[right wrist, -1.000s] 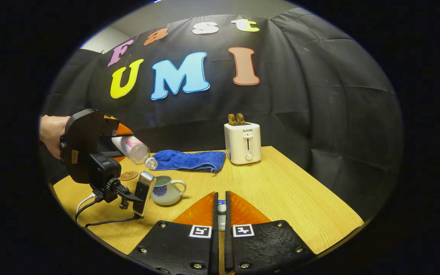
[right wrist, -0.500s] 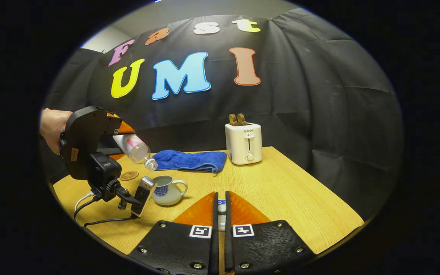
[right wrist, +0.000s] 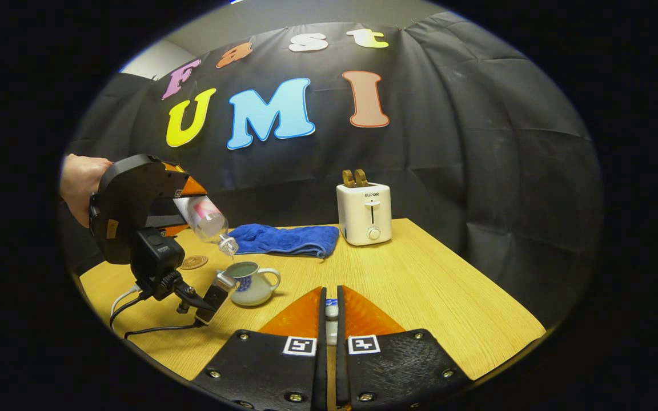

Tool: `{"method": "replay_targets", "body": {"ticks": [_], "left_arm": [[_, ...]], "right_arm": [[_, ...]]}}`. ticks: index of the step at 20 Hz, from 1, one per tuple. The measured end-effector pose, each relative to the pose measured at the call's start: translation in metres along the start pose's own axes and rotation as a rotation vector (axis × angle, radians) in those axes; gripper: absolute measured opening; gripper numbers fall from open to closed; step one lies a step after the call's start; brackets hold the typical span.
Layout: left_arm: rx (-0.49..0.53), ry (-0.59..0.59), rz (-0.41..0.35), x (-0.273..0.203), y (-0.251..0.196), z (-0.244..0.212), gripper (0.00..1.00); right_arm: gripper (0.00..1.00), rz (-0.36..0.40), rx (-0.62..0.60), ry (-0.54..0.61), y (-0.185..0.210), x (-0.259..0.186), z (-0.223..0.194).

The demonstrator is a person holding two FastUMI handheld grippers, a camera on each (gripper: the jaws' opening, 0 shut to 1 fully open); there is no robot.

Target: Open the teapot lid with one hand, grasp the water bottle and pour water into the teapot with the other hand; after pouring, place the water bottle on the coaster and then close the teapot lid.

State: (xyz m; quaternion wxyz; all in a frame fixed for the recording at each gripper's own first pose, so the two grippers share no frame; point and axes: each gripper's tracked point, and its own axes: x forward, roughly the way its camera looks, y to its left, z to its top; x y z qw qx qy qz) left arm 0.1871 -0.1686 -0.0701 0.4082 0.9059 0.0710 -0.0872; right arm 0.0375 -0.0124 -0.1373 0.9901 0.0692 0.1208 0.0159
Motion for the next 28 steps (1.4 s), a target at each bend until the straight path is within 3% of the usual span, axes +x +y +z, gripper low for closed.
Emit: {"method": "replay_targets", "body": {"ticks": [3, 4, 5, 19, 28], "left_arm": [[0.035, 0.008, 0.004, 0.001, 0.005, -0.001, 0.84], [0.048, 0.012, 0.006, 0.001, 0.007, -0.001, 0.78], [0.056, 0.013, 0.01, 0.0, 0.008, -0.001, 0.84], [0.155, 0.038, 0.075, -0.002, 0.026, -0.002, 0.84], [0.155, 0.028, 0.057, 0.0, 0.021, 0.002, 0.84]], "right_arm": [[0.06, -0.001, 0.007, -0.003, -0.001, -0.001, 0.0], [0.06, 0.001, 0.008, -0.004, 0.0, -0.002, 0.0], [0.06, -0.001, 0.007, -0.006, 0.0, -0.002, 0.001], [0.06, 0.006, 0.009, -0.017, 0.004, -0.005, 0.003], [0.06, 0.003, 0.02, -0.011, 0.001, -0.006, -0.001]]}}
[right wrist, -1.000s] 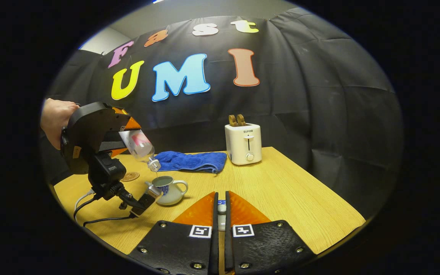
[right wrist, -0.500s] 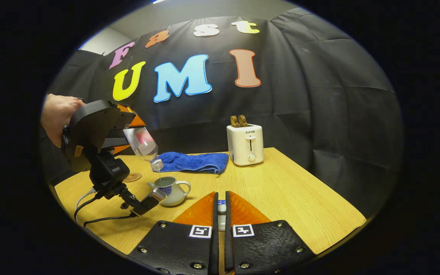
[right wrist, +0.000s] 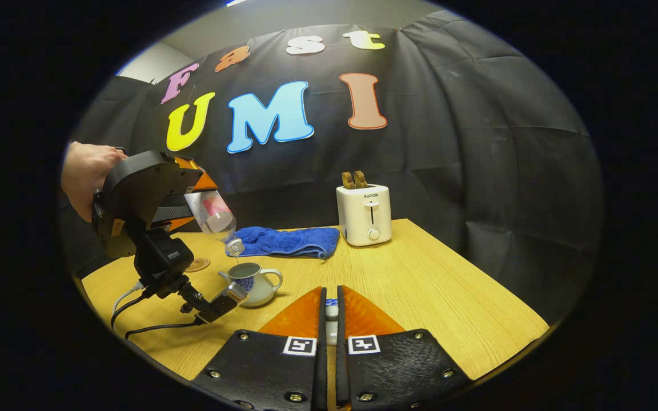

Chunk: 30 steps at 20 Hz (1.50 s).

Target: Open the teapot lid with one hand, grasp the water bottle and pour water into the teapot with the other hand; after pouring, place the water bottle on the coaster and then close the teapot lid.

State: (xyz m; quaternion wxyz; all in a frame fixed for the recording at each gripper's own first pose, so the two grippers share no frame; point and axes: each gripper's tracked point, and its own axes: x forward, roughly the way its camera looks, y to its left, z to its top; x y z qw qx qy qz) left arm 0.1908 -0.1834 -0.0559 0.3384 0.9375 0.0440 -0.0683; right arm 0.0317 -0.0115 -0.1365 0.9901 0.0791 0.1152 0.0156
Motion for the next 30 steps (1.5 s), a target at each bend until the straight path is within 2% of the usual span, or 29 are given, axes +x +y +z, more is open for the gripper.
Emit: {"method": "replay_targets", "body": {"ticks": [6, 12, 14, 18, 21, 26, 30], "left_arm": [[-0.024, -0.005, -0.005, 0.003, -0.004, 0.001, 0.84], [-0.122, -0.027, -0.007, 0.003, -0.015, 0.003, 0.84], [-0.191, -0.034, -0.037, 0.003, -0.028, 0.001, 0.84], [-0.325, -0.063, -0.036, 0.003, -0.039, 0.001, 0.84], [-0.471, -0.082, -0.044, 0.005, -0.048, -0.003, 0.84], [-0.745, -0.089, -0.014, -0.001, -0.057, -0.014, 0.84], [-1.048, -0.158, 0.013, -0.016, -0.059, -0.022, 0.84]], "right_arm": [[0.06, -0.002, 0.004, -0.003, 0.002, 0.0, 0.001], [0.06, -0.002, 0.002, -0.004, 0.006, 0.0, 0.004], [0.06, 0.003, 0.001, -0.005, 0.01, 0.001, 0.006], [0.06, 0.006, -0.025, -0.01, 0.019, 0.0, 0.011], [0.06, 0.0, -0.025, -0.009, 0.022, -0.001, 0.013], [0.06, -0.003, -0.046, -0.013, 0.03, -0.003, 0.02], [0.06, -0.011, -0.063, -0.016, 0.035, -0.004, 0.026]]}}
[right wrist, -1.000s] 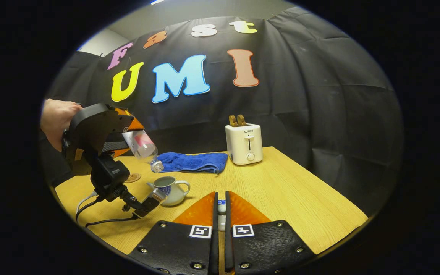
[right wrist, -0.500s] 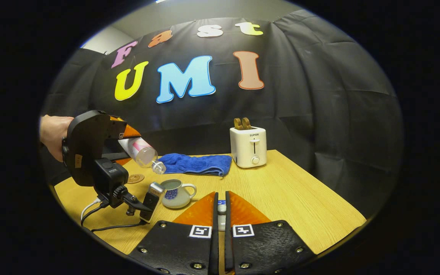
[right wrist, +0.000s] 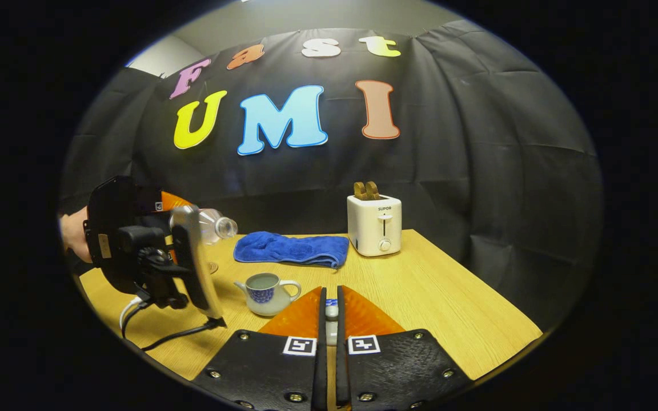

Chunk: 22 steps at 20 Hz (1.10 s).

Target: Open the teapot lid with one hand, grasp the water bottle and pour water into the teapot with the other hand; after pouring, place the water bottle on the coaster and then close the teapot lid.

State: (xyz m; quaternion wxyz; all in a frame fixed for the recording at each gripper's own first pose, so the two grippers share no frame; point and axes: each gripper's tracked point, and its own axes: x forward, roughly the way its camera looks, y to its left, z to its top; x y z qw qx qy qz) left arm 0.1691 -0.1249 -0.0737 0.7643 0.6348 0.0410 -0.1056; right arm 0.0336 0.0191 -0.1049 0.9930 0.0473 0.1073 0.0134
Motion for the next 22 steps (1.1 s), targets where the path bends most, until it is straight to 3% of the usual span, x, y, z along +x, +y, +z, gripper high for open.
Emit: {"method": "replay_targets", "body": {"ticks": [11, 19, 22], "left_arm": [[-0.749, -0.019, 0.079, -0.068, 0.029, -0.065, 0.84], [-1.291, -0.002, -0.012, -0.074, -0.001, -0.096, 0.84], [-1.367, -0.01, -0.05, -0.049, 0.001, -0.103, 0.84]], "right_arm": [[0.06, 0.035, -0.003, -0.01, 0.034, 0.001, 0.013], [0.06, 0.069, -0.01, -0.014, 0.061, 0.001, 0.018], [0.06, 0.075, -0.019, -0.014, 0.065, 0.003, 0.02]]}}
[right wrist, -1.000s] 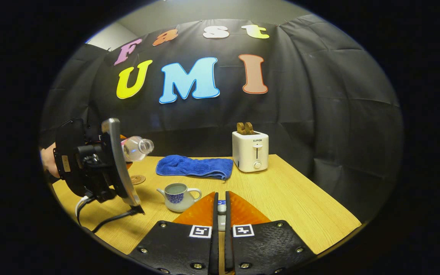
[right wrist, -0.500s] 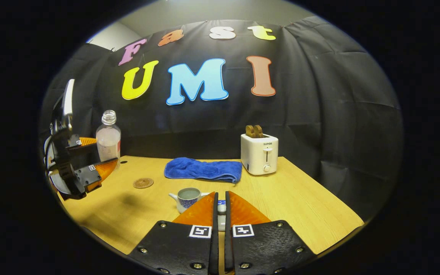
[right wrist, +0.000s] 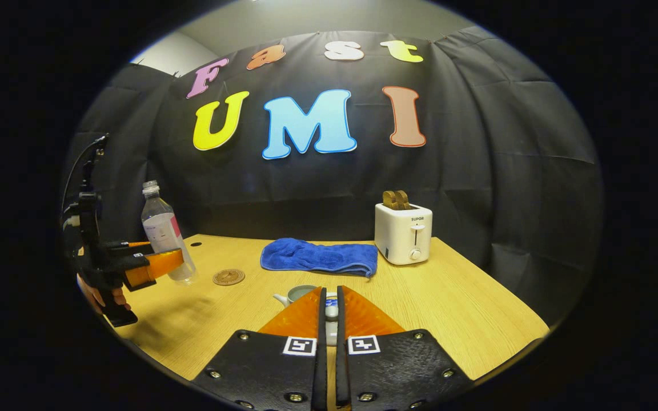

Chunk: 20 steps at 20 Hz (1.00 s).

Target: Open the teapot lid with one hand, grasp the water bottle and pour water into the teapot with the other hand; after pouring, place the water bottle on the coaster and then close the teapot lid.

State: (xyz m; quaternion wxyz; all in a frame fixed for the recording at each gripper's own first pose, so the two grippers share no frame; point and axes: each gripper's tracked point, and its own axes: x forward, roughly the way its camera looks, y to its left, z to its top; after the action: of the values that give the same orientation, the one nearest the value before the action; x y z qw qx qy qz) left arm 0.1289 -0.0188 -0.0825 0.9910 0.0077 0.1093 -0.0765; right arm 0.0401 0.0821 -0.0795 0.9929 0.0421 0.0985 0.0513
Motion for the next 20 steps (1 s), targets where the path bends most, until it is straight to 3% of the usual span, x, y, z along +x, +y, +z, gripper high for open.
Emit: {"method": "replay_targets", "body": {"ticks": [10, 20], "left_arm": [[0.05, -0.005, -0.066, 0.099, 0.014, 0.017, 0.84], [0.002, 0.09, -0.06, 0.151, 0.032, -0.036, 0.85]], "right_arm": [[0.06, -0.038, -0.009, 0.035, -0.009, 0.009, -0.012], [0.06, -0.055, 0.02, 0.077, -0.023, 0.021, -0.032]]}}
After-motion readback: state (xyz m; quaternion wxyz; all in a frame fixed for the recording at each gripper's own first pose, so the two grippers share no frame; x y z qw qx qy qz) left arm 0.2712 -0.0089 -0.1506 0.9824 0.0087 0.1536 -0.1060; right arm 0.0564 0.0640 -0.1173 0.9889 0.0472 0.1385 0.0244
